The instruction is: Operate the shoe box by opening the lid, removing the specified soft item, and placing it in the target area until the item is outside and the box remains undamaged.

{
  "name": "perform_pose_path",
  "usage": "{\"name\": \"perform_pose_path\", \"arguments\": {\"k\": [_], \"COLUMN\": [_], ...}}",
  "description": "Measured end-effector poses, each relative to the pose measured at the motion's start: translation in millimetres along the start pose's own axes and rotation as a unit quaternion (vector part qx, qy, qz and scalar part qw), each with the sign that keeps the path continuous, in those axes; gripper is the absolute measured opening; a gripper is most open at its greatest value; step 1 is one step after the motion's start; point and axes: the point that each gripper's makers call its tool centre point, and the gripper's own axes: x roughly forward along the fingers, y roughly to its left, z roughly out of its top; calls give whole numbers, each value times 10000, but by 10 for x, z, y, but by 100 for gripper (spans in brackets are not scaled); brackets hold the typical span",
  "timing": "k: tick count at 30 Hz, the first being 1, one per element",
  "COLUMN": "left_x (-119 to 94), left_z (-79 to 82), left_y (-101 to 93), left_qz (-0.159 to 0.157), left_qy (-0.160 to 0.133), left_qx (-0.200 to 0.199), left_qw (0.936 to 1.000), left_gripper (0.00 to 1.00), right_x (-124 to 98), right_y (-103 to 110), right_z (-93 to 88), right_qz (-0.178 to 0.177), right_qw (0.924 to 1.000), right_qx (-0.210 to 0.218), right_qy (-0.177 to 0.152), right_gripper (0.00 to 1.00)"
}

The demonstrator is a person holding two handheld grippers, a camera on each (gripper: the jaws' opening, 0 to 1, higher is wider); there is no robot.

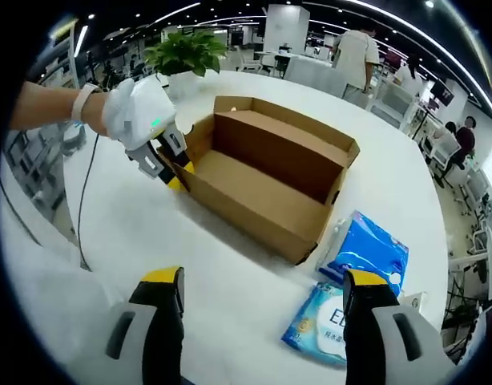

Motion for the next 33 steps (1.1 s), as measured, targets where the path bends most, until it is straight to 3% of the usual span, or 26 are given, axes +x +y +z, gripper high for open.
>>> {"name": "perform_pose_path", "arguments": {"k": [8, 19, 26, 33], "left_x": [15, 14, 16, 17], "left_z": [0, -6, -8, -3], "left_y": [-40, -48, -65, -60], "left_qz": [-104, -124, -120, -114], "left_qy": [-5, 73, 81, 81], "left_qx": [-67, -154, -2, -90], "left_qw": [9999, 9998, 9999, 9999], "left_gripper": [1, 1, 1, 1], "right_x": [6, -123, -294, -349], "right_y": [4, -101, -203, -370], "right_z": [20, 205, 445, 750], "right_qz": [60, -62, -200, -239], "right_qw": [10000, 9996, 9976, 9954], "right_qx": [-57, -202, -525, -766], "right_qy": [-3, -192, -395, -518], "right_gripper": [82, 81, 80, 77]}}
